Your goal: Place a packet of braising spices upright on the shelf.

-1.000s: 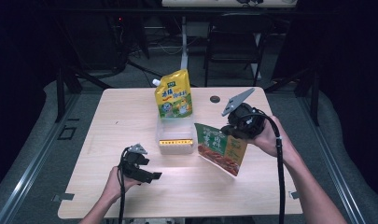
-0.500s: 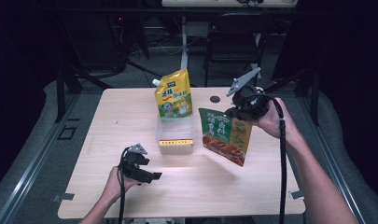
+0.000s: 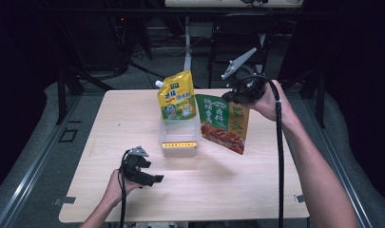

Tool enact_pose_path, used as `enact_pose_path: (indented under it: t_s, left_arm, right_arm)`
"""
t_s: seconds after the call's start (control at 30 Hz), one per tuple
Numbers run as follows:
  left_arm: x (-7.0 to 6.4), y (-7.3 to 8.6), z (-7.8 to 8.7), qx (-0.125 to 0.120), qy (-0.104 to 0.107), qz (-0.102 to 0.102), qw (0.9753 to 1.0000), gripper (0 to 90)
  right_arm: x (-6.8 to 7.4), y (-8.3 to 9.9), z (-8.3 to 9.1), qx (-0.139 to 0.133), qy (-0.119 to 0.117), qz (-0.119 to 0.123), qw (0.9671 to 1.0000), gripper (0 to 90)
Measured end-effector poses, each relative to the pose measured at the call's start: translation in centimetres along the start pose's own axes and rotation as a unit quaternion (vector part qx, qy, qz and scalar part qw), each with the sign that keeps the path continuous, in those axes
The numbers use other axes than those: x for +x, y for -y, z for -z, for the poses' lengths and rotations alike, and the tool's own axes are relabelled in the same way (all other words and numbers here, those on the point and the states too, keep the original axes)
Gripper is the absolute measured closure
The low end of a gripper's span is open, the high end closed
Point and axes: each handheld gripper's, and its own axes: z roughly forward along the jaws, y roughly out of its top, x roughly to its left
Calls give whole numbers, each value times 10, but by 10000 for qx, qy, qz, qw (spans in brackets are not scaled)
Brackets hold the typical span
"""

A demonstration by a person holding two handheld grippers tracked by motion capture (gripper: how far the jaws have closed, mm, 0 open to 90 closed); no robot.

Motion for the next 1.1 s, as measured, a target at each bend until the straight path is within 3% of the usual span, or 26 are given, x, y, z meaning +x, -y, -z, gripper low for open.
enact_pose_path:
  t_s: [0.47, 1.1]
  left_arm:
    - [3, 3, 4, -37, -15, 36, 10000, 161]
    - [3, 5, 6, -62, 14, 34, 10000, 160]
  right_arm:
    - [-4, -48, -20, -227, -56, 302, 9993, 900]
    - [6, -84, -66, -613, -290, 341, 9971, 900]
